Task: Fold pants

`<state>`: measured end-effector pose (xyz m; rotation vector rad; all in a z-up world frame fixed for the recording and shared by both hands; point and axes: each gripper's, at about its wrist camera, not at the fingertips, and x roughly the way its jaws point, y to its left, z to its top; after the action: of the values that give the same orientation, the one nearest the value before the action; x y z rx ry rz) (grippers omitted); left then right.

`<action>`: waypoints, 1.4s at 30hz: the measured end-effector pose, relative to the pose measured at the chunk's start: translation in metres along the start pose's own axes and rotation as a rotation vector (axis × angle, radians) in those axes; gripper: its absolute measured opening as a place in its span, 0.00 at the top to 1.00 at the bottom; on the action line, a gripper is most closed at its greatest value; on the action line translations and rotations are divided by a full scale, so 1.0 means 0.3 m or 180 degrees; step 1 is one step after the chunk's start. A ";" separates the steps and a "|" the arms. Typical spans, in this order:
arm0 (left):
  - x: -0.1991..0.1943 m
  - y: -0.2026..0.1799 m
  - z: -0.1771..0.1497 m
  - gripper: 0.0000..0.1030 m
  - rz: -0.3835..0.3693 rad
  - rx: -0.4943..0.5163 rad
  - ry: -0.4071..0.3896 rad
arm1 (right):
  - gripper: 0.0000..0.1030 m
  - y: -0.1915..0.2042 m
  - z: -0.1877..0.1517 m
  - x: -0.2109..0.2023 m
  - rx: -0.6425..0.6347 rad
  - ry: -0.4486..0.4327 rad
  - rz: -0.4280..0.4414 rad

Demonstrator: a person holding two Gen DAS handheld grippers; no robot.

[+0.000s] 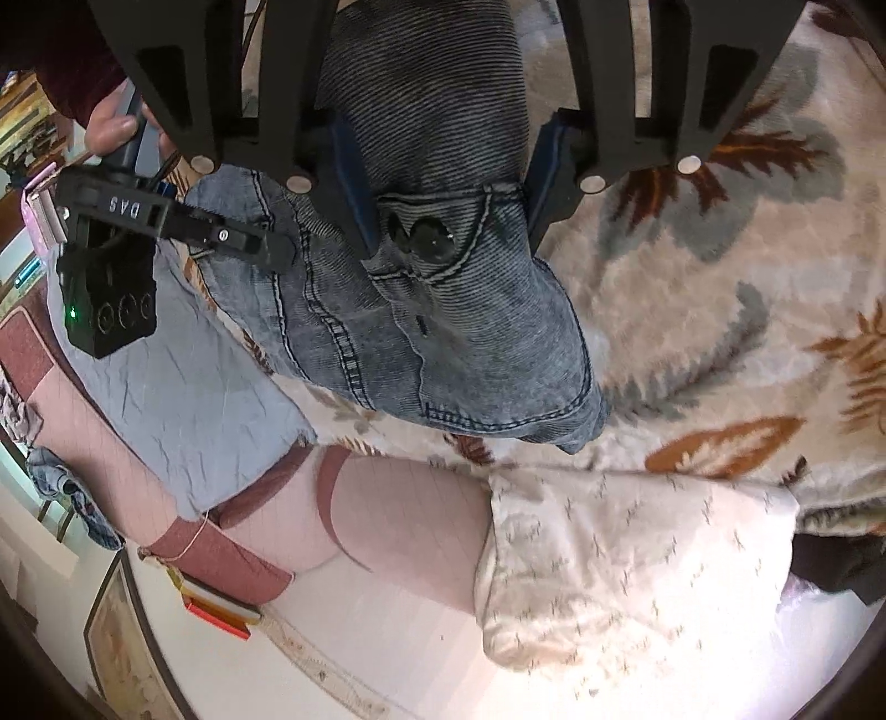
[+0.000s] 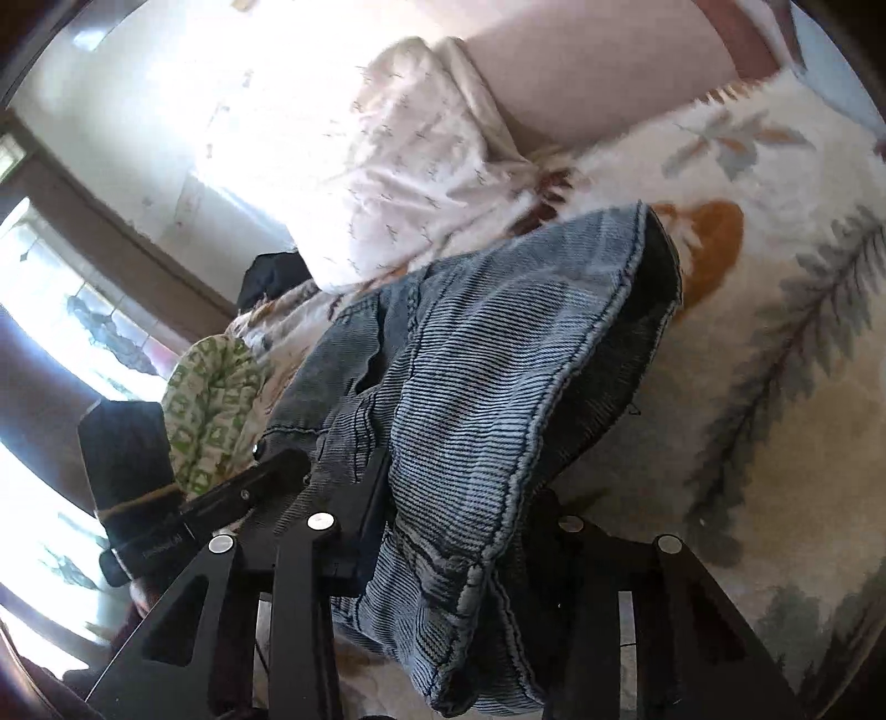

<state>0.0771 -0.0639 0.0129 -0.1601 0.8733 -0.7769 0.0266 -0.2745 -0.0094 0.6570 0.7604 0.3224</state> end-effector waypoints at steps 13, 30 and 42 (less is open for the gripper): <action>-0.148 -0.026 0.054 0.49 0.0400 0.0244 -0.0409 | 0.64 0.176 0.031 0.015 -0.0423 -0.0311 -0.0005; -0.206 0.052 0.010 0.49 0.0728 0.0143 -0.0448 | 0.64 0.283 0.012 0.123 -0.0708 -0.0308 0.0025; -0.152 0.085 -0.034 0.49 0.0868 0.0057 -0.0261 | 0.64 0.241 -0.009 0.195 -0.0602 -0.0059 -0.0057</action>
<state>0.0656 -0.0131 0.0242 -0.0546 0.7905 -0.5198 0.0621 -0.1900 0.0054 0.4742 0.7080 0.3665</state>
